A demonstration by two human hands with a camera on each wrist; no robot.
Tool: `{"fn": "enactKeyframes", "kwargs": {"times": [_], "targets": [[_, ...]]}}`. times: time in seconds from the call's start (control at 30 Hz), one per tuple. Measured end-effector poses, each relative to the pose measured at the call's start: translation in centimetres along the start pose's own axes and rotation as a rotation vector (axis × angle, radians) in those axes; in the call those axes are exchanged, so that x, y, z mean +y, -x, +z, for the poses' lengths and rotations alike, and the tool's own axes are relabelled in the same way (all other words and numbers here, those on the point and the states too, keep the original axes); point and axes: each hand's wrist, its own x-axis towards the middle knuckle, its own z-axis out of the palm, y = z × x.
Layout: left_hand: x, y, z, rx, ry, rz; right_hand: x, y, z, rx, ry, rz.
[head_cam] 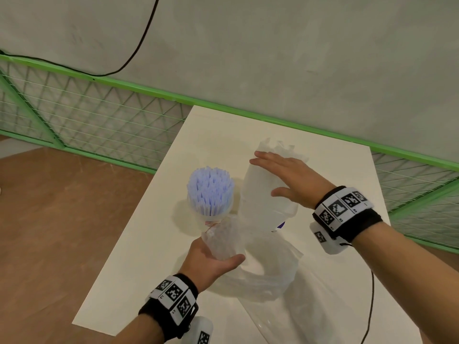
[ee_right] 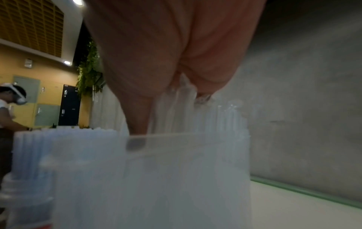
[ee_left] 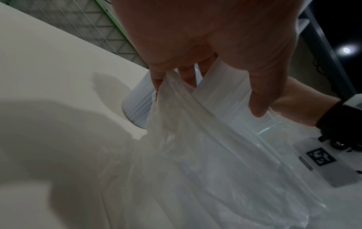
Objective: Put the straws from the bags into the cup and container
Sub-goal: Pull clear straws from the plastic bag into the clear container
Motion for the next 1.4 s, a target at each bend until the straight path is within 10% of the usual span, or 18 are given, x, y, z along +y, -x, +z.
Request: {"fn": "enactKeyframes", "kwargs": {"times": [0.8, 1.0, 1.2, 1.4], "targets": [[0.2, 0.2, 0.1, -0.034, 0.009, -0.012, 0.1, -0.1, 1.1, 0.176, 0.063, 0.030], [0.2, 0.1, 0.2, -0.029, 0.002, 0.006, 0.2, -0.5, 2.4, 0.031, 0.266, -0.042], [0.2, 0.2, 0.3, -0.052, 0.015, 0.016, -4.2, 2.2, 0.1, 0.331, -0.028, -0.155], [0.4, 0.2, 0.5, -0.048, 0.023, 0.021, -9.4, 5.7, 3.6, 0.054, -0.500, -0.182]]}}
